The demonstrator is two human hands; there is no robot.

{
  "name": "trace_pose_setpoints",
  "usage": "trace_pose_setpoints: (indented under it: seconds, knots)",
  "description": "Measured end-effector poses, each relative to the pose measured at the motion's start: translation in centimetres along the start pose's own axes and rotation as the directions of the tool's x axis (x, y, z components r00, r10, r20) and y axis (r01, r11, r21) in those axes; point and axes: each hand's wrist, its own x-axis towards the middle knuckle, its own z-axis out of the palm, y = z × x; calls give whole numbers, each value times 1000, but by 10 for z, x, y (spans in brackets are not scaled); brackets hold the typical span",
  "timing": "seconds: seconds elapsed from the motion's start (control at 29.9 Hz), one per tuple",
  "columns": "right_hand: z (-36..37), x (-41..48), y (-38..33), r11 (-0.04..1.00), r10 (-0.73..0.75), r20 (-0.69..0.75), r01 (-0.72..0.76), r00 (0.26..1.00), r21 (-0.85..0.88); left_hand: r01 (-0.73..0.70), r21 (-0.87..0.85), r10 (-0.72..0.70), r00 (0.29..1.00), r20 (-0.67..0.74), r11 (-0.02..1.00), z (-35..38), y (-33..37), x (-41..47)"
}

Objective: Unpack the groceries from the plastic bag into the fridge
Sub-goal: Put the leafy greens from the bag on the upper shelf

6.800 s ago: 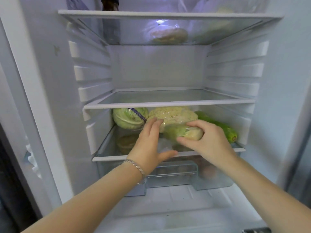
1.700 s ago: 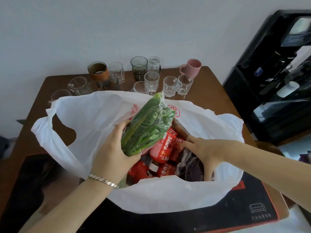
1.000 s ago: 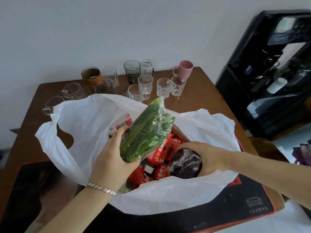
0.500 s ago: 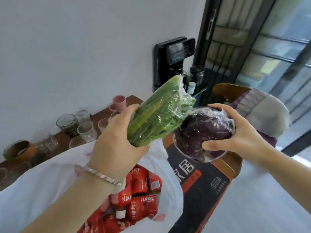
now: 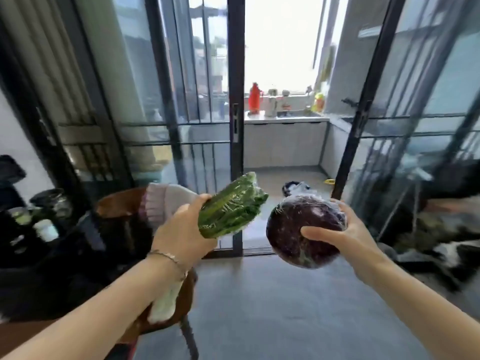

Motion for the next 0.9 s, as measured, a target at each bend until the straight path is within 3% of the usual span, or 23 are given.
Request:
trace_pose_setpoints:
  seconds: [0.1, 0.2, 0.43, 0.73, 0.9]
  knots:
    - [-116, 7, 15, 999, -3, -230, -5, 973, -32, -108, -53, 115, 984, 139, 993, 74, 101, 56]
    - [-190, 13, 23, 999, 27, -366, -33, 930, -9, -173, -91, 189, 959, 213, 981, 123, 172, 94]
    - [-369, 25, 41, 992, 106, -678, -120, 728, 27, -443, -183, 479, 829, 288, 878, 243, 353, 178]
    - [-545, 98, 31, 997, 73, -894, -53, 443, 55, -656, -378, 752, 619, 227, 654, 358, 560, 301]
    - [-636, 139, 17, 999, 29, -958, -27, 286, 22, -665, -520, 827, 536, 169, 537, 408, 682, 356]
